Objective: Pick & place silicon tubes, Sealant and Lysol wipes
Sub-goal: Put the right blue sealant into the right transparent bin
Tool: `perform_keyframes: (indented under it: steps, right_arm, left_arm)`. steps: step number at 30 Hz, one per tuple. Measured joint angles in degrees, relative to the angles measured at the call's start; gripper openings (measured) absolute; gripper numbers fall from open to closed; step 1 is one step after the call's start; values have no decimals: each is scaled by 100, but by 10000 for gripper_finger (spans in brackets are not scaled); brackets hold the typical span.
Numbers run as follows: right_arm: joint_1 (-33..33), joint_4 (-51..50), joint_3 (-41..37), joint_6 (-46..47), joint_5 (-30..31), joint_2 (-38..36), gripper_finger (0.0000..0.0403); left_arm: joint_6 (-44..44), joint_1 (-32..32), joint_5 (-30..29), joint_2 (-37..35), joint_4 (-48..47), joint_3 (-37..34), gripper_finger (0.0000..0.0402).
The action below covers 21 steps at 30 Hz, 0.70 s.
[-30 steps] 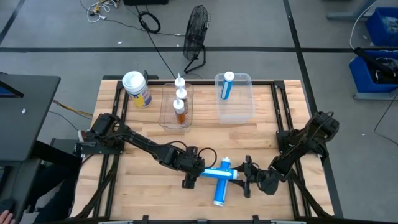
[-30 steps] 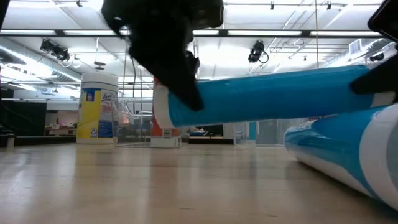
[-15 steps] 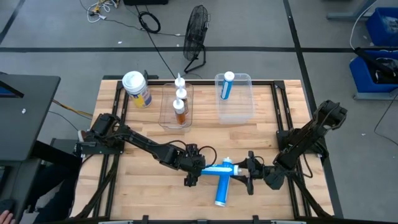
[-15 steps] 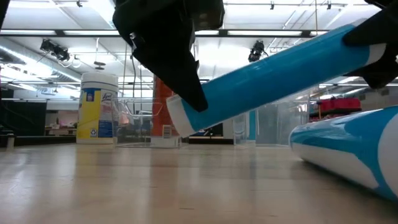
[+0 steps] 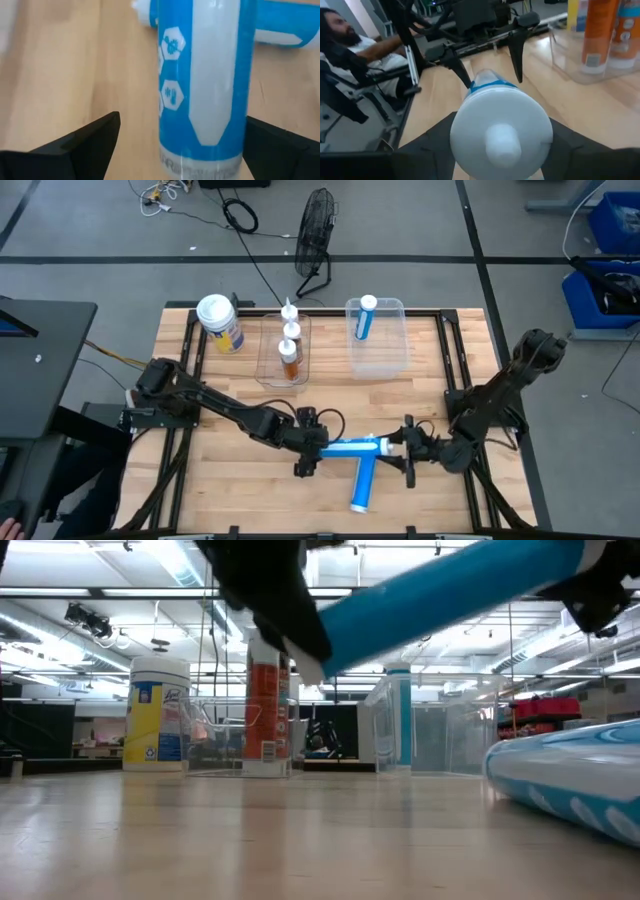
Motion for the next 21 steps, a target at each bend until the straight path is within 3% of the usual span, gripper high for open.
perform_keyframes:
  steps: [5,8,17,21]
  right_arm:
    - [-115,-505,8,-66,18,-748,210]
    - [-220,-1216,271,-93,68,-1196,210]
    - [-674,-5804,2527,712,239,-1544,210]
    - [-935,-7143,3546,848,219,-1511,210]
  left_arm:
    - [131,-1,-123,-470,-362,0,380]
    - [164,-7,-489,-718,-580,0,380]
    - [-23,-13,-828,-1032,-934,0,381]
    - [45,-16,-857,-1033,-962,0,381]
